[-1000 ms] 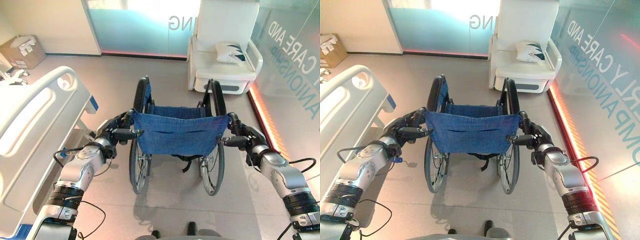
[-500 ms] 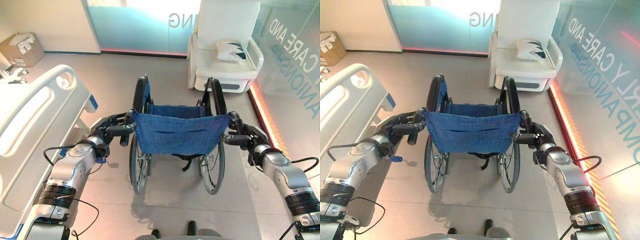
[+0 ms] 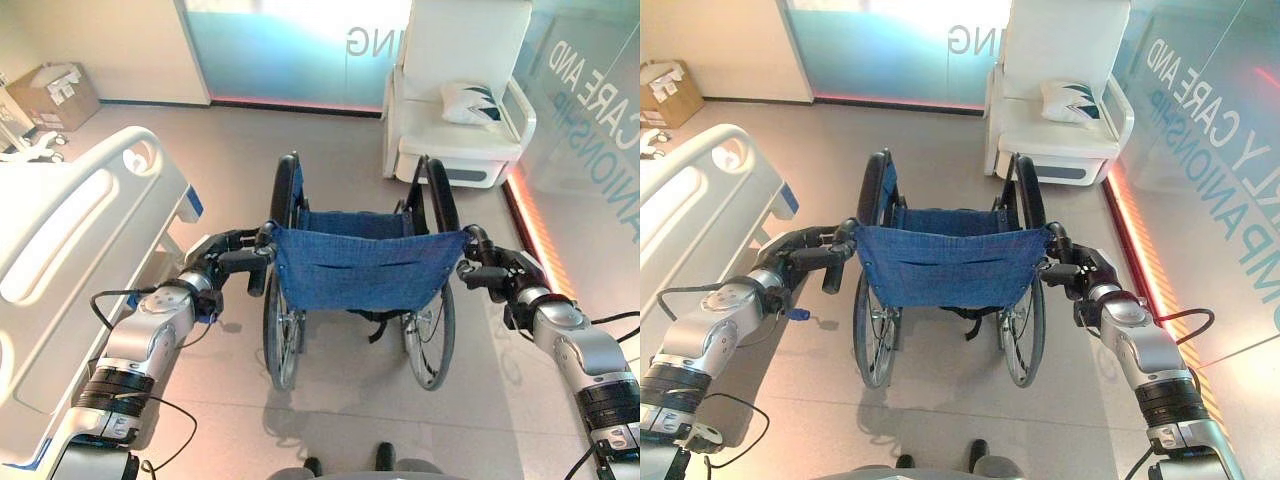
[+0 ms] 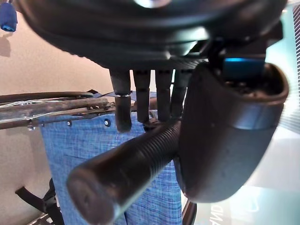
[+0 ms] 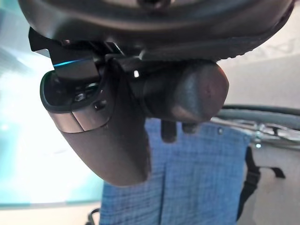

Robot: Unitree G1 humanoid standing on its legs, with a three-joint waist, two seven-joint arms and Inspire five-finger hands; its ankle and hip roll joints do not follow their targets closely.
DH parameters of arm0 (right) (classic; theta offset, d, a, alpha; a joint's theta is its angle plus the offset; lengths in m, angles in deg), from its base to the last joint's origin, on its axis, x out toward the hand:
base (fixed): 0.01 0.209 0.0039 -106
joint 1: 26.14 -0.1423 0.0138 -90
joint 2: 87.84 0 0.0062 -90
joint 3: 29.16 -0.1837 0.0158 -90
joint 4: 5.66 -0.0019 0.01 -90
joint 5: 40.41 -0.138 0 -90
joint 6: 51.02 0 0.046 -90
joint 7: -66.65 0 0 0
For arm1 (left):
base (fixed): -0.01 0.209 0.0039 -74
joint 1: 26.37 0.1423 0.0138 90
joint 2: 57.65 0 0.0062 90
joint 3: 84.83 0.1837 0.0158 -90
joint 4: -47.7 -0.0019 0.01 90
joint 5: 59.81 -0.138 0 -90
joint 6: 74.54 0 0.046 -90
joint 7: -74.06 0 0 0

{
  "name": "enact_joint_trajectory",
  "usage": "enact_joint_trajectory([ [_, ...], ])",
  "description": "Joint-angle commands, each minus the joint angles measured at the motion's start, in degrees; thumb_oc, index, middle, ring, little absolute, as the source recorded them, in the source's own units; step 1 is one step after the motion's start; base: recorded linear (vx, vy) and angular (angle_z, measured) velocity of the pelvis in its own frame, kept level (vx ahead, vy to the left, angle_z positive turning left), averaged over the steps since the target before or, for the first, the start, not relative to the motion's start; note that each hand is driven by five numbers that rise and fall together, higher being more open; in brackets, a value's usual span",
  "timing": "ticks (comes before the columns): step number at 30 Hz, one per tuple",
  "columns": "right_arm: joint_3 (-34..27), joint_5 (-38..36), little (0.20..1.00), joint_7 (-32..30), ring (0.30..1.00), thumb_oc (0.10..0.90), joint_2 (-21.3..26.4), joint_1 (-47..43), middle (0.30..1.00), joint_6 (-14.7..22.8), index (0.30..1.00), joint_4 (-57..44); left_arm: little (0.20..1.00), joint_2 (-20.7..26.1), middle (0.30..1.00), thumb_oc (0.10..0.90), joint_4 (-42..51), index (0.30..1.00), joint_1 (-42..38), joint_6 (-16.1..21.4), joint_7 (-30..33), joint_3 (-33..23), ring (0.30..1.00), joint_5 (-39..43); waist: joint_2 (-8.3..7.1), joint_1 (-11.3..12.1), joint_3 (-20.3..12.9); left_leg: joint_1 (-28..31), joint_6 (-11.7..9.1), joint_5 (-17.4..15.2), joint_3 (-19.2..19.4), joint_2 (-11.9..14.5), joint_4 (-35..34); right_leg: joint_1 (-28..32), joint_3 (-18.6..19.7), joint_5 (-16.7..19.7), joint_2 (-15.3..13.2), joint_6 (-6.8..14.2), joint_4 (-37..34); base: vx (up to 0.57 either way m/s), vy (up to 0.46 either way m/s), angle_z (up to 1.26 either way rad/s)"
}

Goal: Push the wheelchair next to the bed

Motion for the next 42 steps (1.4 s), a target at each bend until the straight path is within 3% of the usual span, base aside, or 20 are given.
enact_joint_trajectory([
  [1,6.3,-3.6,0.300,6.8,0.300,0.400,-2.3,-6.0,0.300,5.6,0.300,-7.0,0.300,-1.8,0.300,0.400,7.4,0.300,-6.2,-0.3,-10.9,7.7,0.300,2.7,0.23,1.0,-1.8,-1.8,0.9,-0.4,2.7,-3.4,0.2,0.8,-2.0,0.0,-0.7,3.1,1.8,0.00,0.000,0.00],
  [6,6.8,-3.6,0.300,7.0,0.300,0.400,-1.8,-6.1,0.300,5.6,0.300,-7.1,0.300,-1.8,0.300,0.400,7.5,0.300,-6.3,-2.0,-10.1,8.9,0.300,3.5,0.20,1.0,-1.8,-1.9,0.8,-0.3,2.7,-3.3,0.2,0.8,-2.3,0.0,-0.7,3.2,1.8,0.00,0.000,0.00],
  [13,8.1,-2.9,0.300,7.6,0.300,0.400,-1.8,-6.6,0.300,5.6,0.300,-7.1,0.300,-4.9,0.300,0.400,8.0,0.300,-5.2,-6.7,-3.9,9.1,0.300,16.6,0.03,1.0,-1.8,-1.7,0.7,-0.4,2.5,-3.3,0.2,1.0,-2.5,0.2,-0.5,3.2,1.5,0.00,0.000,0.00],
  [16,8.6,-3.0,0.300,7.2,0.300,0.400,-2.0,-7.1,0.300,5.5,0.300,-7.2,0.300,-6.4,0.300,0.400,8.8,0.300,-4.6,-7.1,-0.5,8.9,0.300,20.9,-0.01,1.0,-1.7,-1.5,0.6,-0.4,2.5,-3.2,0.2,1.2,-2.6,0.2,-0.5,3.2,1.5,0.00,0.000,0.00],
  [25,9.0,-3.7,0.300,6.4,0.300,0.400,-2.4,-8.1,0.300,5.7,0.300,-7.2,0.300,-8.8,0.300,0.400,10.8,0.300,-4.0,-3.1,0.5,9.4,0.300,18.1,-0.24,1.3,-1.6,-1.5,0.8,-0.5,2.0,-3.3,0.2,1.2,-2.3,0.1,-0.4,3.1,1.6,0.00,0.000,0.00],
  [34,9.6,-3.4,0.300,5.0,0.300,0.400,-4.8,-8.9,0.300,6.4,0.300,-5.4,0.300,-11.1,0.300,0.400,8.2,0.300,-4.8,3.7,4.6,10.1,0.300,9.4,-0.64,1.4,-1.5,-1.2,1.2,-0.9,1.5,-3.6,1.0,1.4,-1.6,-0.5,-0.4,2.7,2.3,0.01,0.006,0.00],
  [42,9.5,-1.8,0.300,5.0,0.300,0.400,-6.6,-8.7,0.300,6.8,0.300,-3.6,0.300,-14.0,0.300,0.400,5.0,0.300,-4.6,5.7,7.3,9.9,0.300,10.4,-0.93,1.4,-1.0,-1.4,2.0,-2.1,0.9,-4.2,3.5,0.8,-1.0,-1.2,-1.3,2.8,5.2,0.05,0.045,-0.02],
])
